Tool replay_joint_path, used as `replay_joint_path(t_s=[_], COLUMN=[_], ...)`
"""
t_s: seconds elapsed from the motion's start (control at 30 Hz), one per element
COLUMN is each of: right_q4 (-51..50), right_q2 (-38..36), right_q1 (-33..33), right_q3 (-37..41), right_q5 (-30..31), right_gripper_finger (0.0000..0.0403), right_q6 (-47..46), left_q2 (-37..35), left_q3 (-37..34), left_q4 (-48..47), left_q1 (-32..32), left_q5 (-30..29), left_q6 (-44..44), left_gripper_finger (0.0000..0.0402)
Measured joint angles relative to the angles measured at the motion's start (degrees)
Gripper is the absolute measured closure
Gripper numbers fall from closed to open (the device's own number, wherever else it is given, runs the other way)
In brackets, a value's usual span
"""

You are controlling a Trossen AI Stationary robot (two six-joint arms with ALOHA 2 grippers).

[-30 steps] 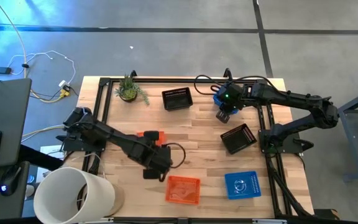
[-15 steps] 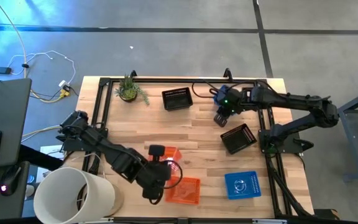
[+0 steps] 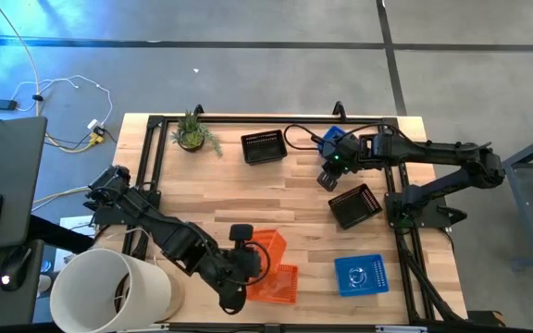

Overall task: Stack baskets by color
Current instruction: Stack the top orange basket on top of the bottom orange basket

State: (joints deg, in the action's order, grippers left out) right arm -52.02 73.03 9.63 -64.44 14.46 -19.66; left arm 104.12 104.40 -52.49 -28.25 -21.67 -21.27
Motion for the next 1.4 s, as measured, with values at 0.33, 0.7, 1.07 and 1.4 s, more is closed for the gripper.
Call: replay_joint_path(t_s=[0.33,0.7,1.07,1.4], right_q4=[-0.05,0.90,14.37,29.24], right_q2=[0.02,0.02,0.02,0.02], right_q1=[0.00,-2.65,-12.14,-13.44], right_q3=[0.01,0.01,-0.01,-0.06], right_q5=[0.37,-3.57,-10.72,-19.83], right_gripper_finger=[0.0307,0.0307,0.0307,0.0307], right_q6=[-0.02,-2.35,0.31,-7.42], left_q2=[-0.08,0.60,1.75,7.84], left_q3=[6.58,6.73,6.67,6.71], left_q4=[-4.98,-16.25,-23.21,-25.53], left_q1=[-0.01,-0.07,0.87,0.81], left_q5=[-3.81,-6.64,-5.26,-2.38], left_q6=[-2.40,-6.72,2.25,17.46], left_gripper_finger=[0.0401,0.0401,0.0401,0.0401])
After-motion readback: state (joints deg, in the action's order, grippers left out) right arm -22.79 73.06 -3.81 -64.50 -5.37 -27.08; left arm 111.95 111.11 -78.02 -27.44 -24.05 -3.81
